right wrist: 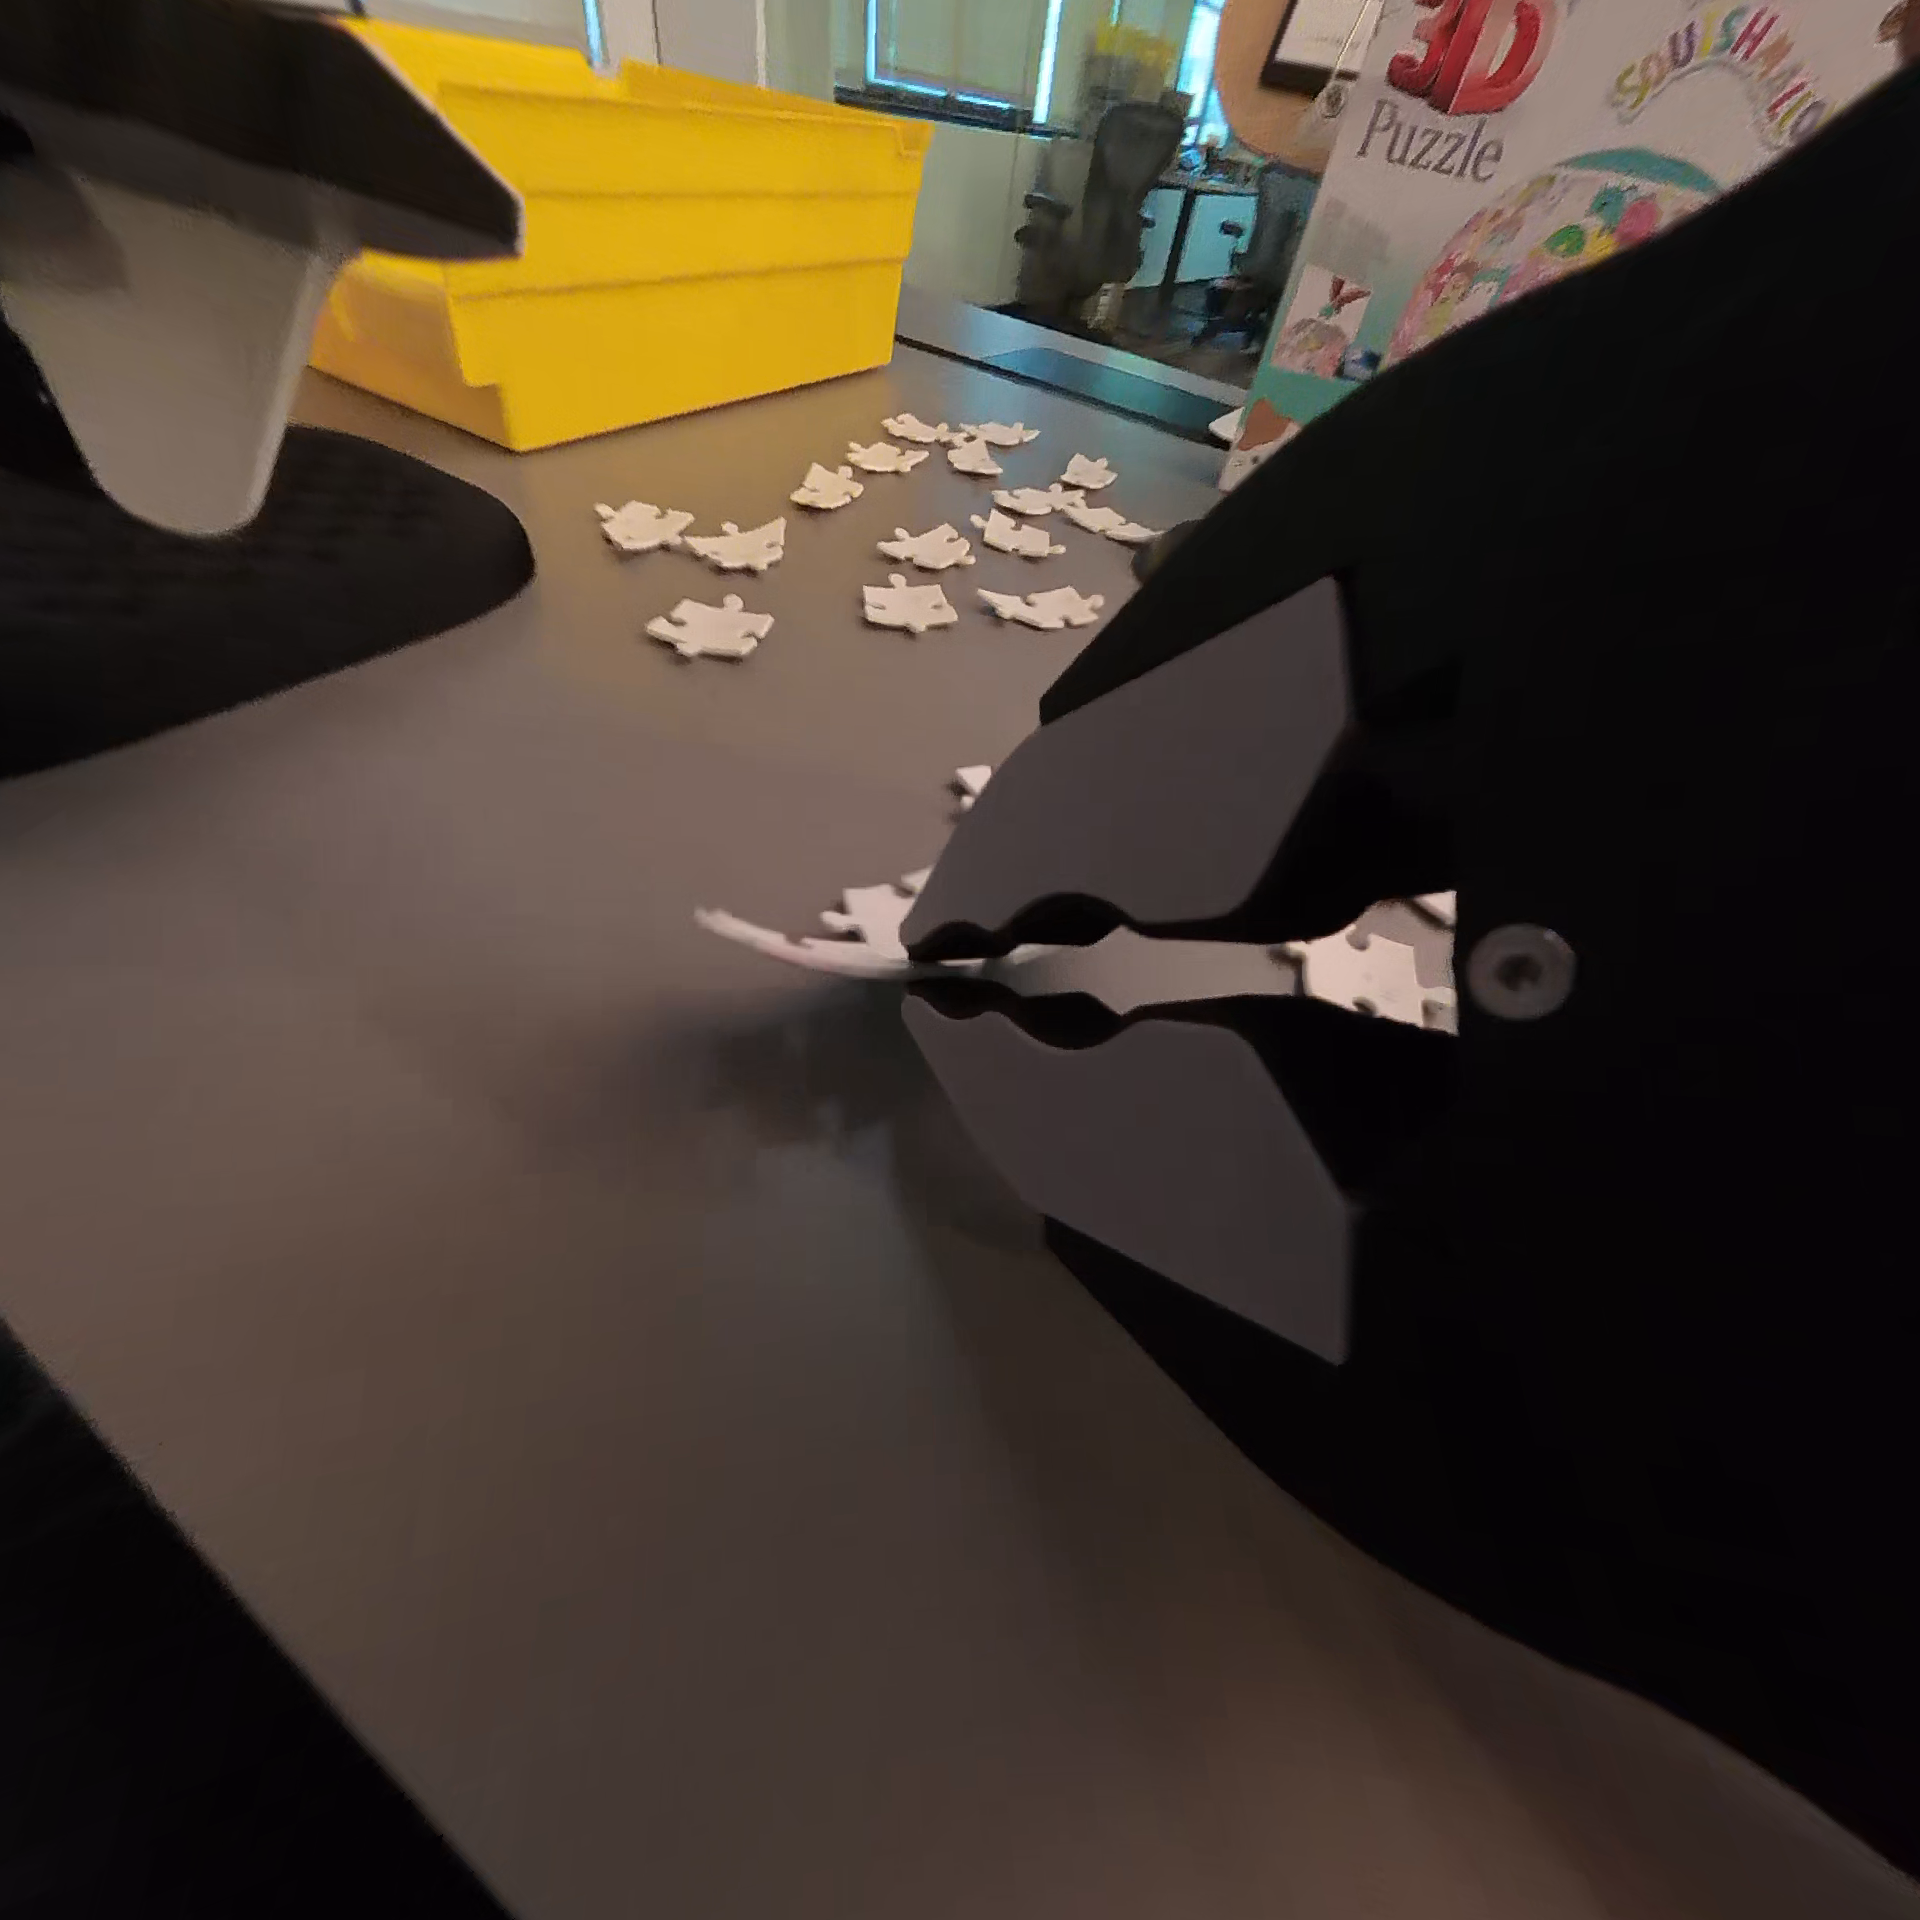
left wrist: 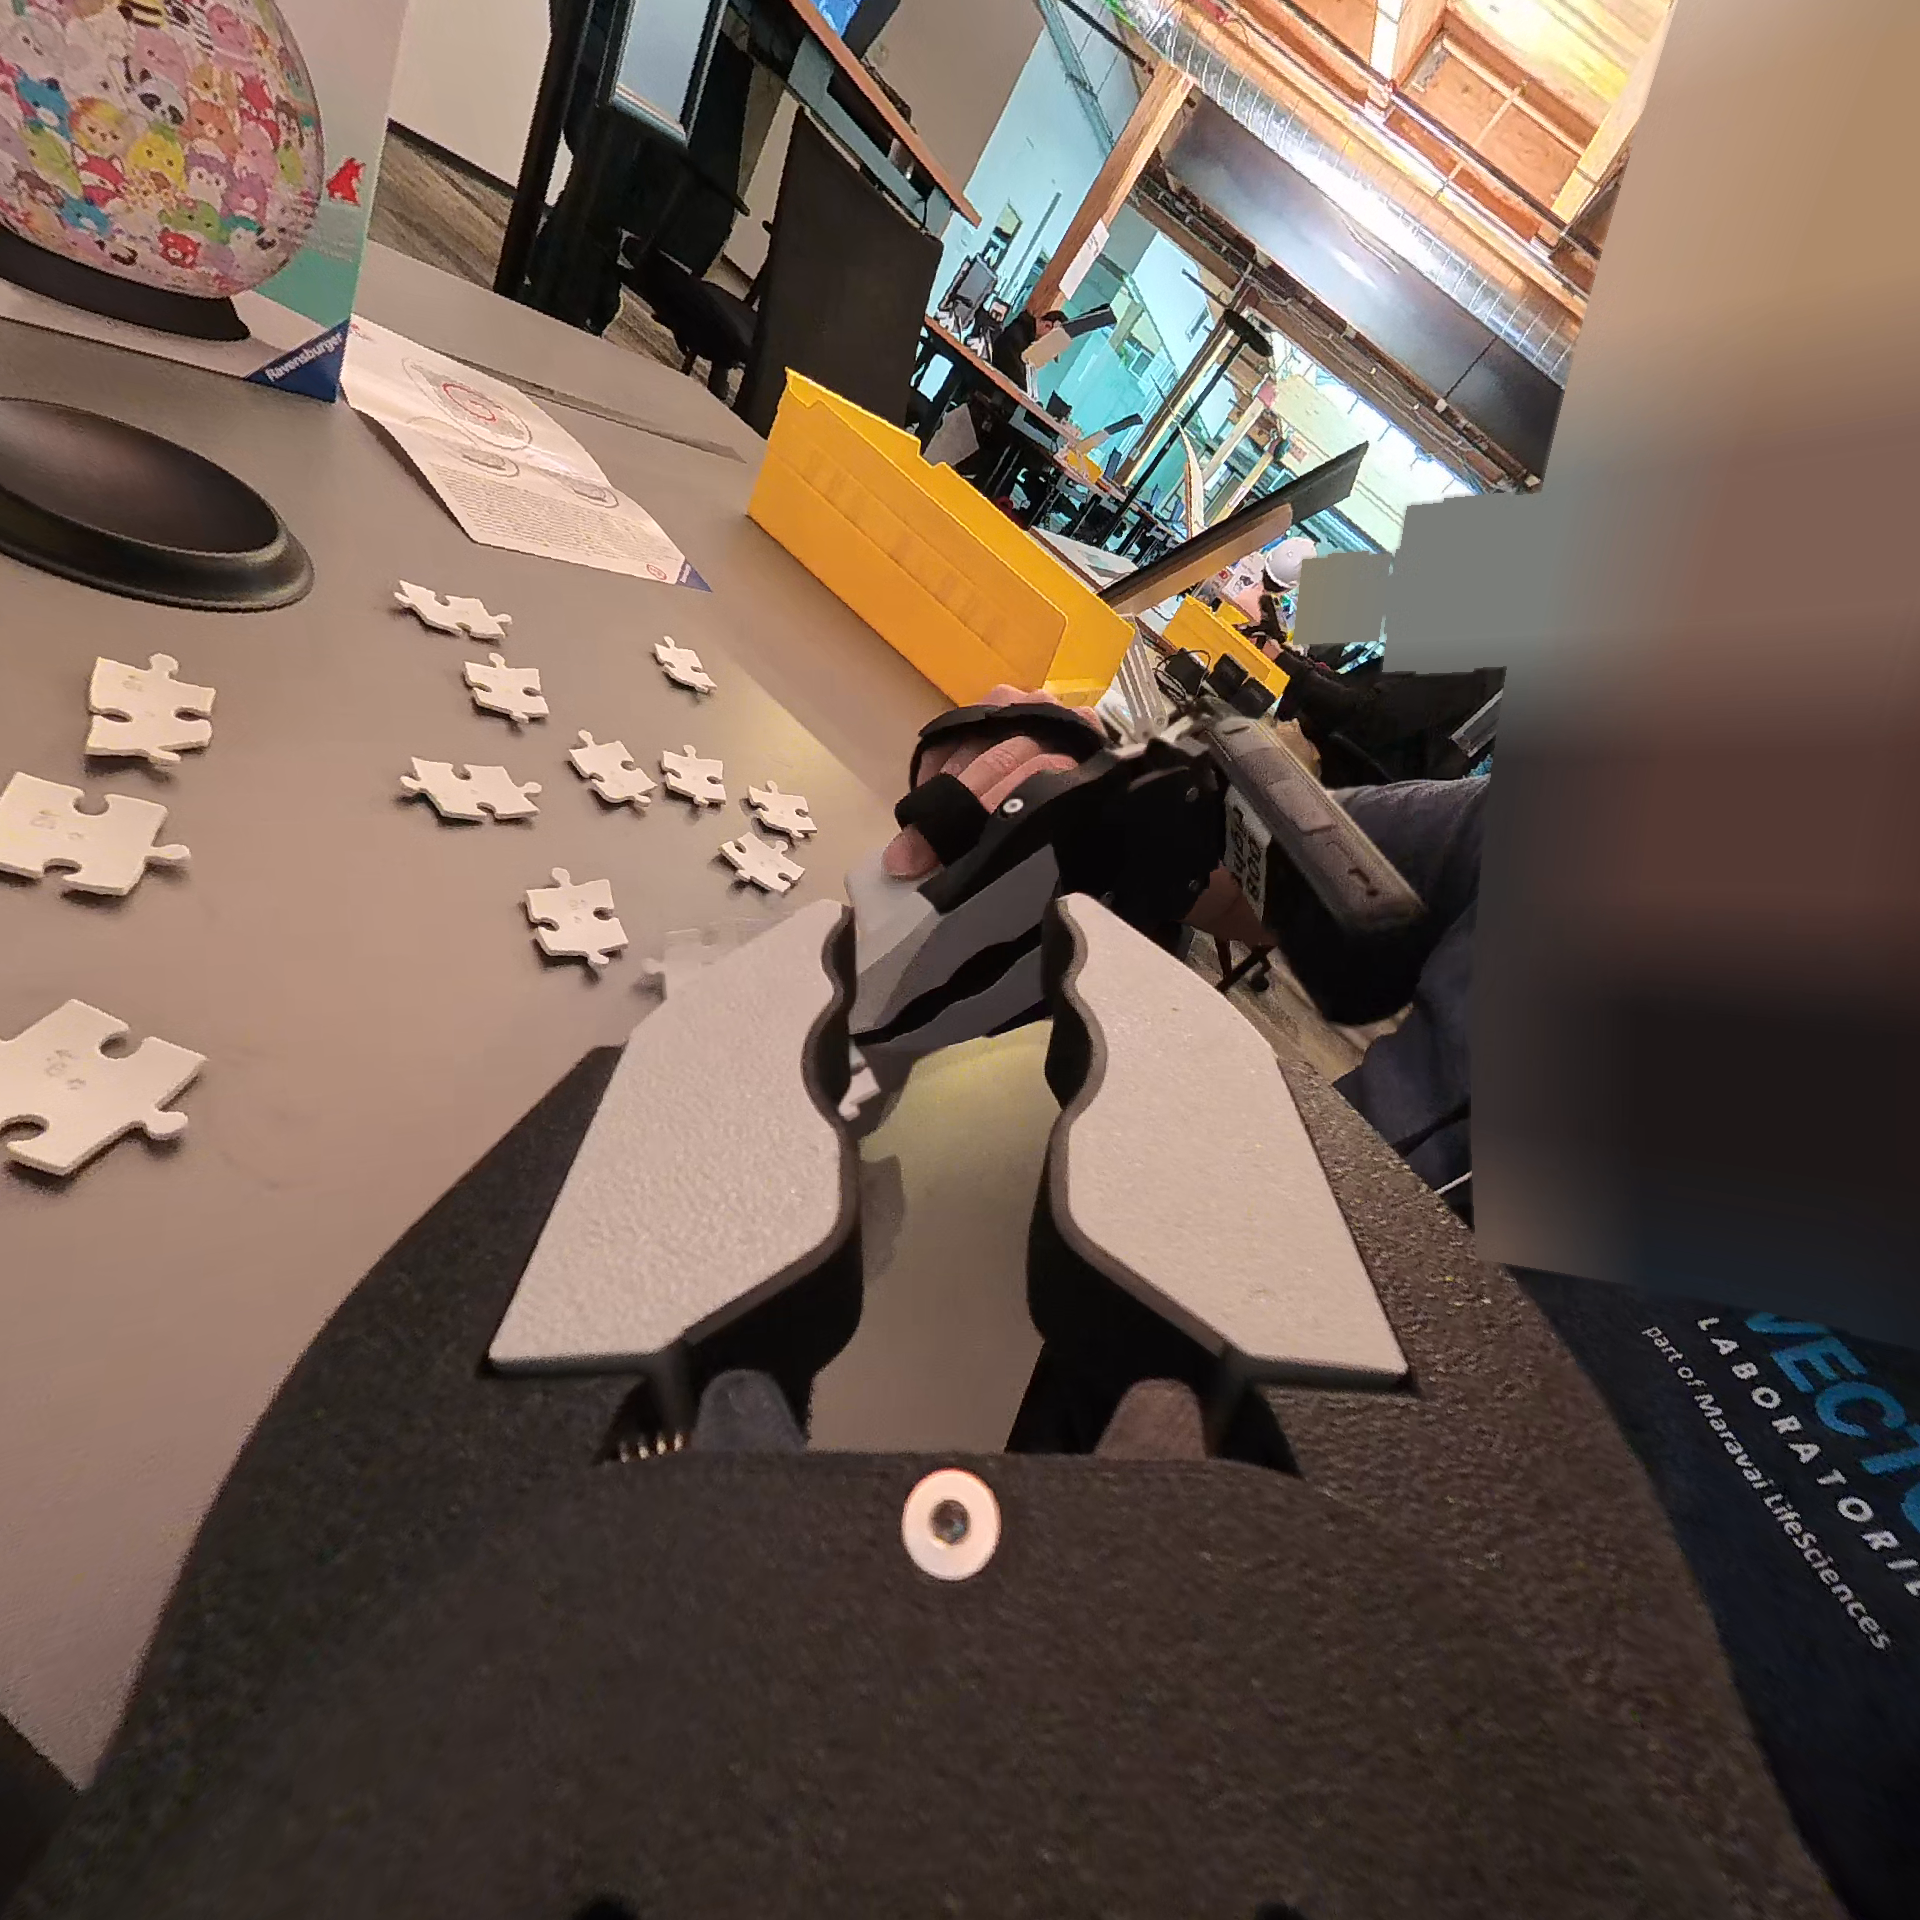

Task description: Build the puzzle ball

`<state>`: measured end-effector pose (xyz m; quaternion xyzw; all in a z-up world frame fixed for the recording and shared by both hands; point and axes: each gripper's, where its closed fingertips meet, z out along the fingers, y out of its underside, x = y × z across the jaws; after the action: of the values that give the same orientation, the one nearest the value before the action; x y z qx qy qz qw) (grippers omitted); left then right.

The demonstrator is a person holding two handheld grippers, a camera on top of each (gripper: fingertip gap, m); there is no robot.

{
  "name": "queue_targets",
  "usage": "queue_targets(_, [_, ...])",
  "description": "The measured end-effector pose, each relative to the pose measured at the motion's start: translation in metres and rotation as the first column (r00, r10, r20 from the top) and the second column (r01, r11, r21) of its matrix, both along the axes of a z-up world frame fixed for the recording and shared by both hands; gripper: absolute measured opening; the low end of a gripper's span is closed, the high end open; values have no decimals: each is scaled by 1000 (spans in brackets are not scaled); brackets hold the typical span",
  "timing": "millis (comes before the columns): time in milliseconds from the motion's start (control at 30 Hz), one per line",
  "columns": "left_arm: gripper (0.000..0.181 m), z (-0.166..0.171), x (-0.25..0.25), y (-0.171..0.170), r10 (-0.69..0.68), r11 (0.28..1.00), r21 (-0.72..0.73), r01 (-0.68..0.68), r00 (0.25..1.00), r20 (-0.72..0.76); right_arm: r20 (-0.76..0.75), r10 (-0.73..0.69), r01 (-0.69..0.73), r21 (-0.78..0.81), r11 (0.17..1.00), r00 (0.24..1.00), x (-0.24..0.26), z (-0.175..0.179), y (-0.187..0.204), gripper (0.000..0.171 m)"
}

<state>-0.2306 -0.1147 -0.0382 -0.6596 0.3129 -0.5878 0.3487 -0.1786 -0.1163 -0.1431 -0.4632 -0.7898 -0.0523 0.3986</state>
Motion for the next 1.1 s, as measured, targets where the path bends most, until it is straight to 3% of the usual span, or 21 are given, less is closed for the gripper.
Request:
queue_targets(233, [34, -3, -2, 1, 2, 1000, -14, -2, 1000, 2, 9, -63, 63, -21, 998, 998, -6, -4, 0, 6])
queue_targets(467, [34, -4, 0, 3, -2, 1000, -17, 1, 1000, -10, -19, -74, 70, -183, 981, 997, -10, -8, -12, 14])
queue_targets(633, [33, -5, 3, 4, -5, 1000, -24, 5, 1000, -13, -73, -90, 45, -470, 882, 993, -3, 1, -28, 19])
queue_targets(800, [34, -5, 3, 5, -8, 1000, -23, 7, 1000, -20, -158, -192, 51, -629, 775, 969, 22, 21, -3, 15])
queue_targets(933, [34, -5, 1, 6, -3, 1000, -27, 3, 1000, -15, -129, -253, 92, -701, 707, 959, 39, 14, 17, 9])
queue_targets(1100, [34, -8, 1, 8, -1, 999, -33, 0, 1000, -19, -56, -243, 137, -694, 707, 968, 46, -2, 18, 5])
